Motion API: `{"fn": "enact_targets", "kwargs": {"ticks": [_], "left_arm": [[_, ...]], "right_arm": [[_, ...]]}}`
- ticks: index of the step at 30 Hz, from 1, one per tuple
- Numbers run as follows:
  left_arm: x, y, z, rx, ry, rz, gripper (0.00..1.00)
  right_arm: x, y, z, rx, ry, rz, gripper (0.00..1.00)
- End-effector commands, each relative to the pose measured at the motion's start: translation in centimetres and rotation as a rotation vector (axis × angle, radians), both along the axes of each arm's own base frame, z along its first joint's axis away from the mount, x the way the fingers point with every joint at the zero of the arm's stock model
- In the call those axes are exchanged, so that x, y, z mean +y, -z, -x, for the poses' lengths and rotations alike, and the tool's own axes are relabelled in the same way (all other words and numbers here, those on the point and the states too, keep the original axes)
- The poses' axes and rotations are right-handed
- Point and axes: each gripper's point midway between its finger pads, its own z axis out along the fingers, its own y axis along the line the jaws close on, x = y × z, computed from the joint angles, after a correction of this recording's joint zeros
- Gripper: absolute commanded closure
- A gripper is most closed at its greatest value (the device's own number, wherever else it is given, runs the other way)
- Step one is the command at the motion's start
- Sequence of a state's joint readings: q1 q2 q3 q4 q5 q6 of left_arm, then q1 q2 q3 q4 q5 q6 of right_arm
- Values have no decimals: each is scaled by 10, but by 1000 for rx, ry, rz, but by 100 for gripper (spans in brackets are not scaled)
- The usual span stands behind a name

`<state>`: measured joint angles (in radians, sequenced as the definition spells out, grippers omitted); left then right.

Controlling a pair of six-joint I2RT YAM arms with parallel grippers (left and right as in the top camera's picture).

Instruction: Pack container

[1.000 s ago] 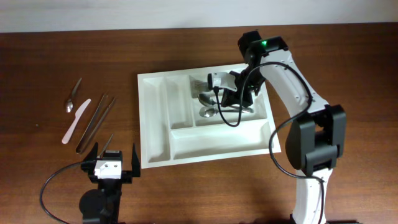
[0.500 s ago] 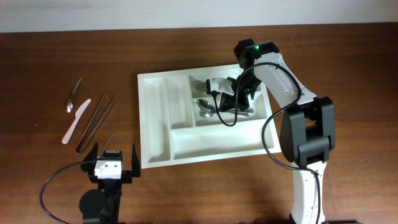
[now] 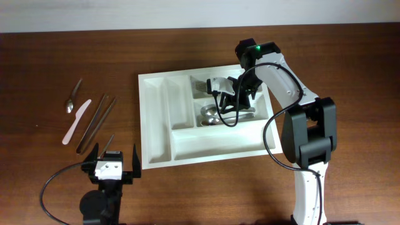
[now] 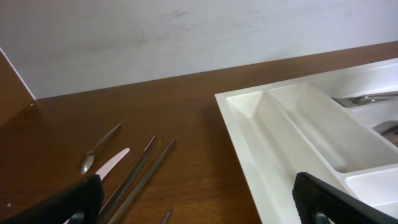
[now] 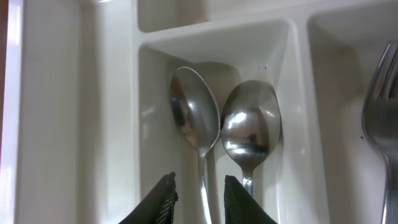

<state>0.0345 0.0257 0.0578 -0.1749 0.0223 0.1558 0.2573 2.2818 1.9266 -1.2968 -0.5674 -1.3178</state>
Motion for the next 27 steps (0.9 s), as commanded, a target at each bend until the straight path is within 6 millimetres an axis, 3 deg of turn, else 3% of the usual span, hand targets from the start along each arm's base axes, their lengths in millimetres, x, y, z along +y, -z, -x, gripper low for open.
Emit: {"fn": "enact_targets", "kwargs": {"ticks": [1,3,6,10,13,15,18,21,27], "left_arm": [[-2,1,0,-3,6,13,1],[-2,1,0,-3,6,13,1],[-2,1,0,-3,6,13,1],[-2,1,0,-3,6,13,1],[-2,1,0,-3,6,13,1],[-2,1,0,-3,6,13,1],[-2,1,0,-3,6,13,1],[-2,1,0,-3,6,13,1],[-2,1,0,-3,6,13,1]], "right_arm": [[8,-1,4,8,-18,-26,61],[8,-3,2,10,-3,-26,50],[11,-16,-9,27,96,-21,43],[8,-50,-27,22,207,-26,39],[-7,-80,-46,-1,319,-20,32],[-27,-98,-62,-20,449,11,17],[-64,-113,-84,-56,645,83,5],[-108,-112,-98,-83,807,177,0],[-184,-104,-107,-52,1138,301,1]]}}
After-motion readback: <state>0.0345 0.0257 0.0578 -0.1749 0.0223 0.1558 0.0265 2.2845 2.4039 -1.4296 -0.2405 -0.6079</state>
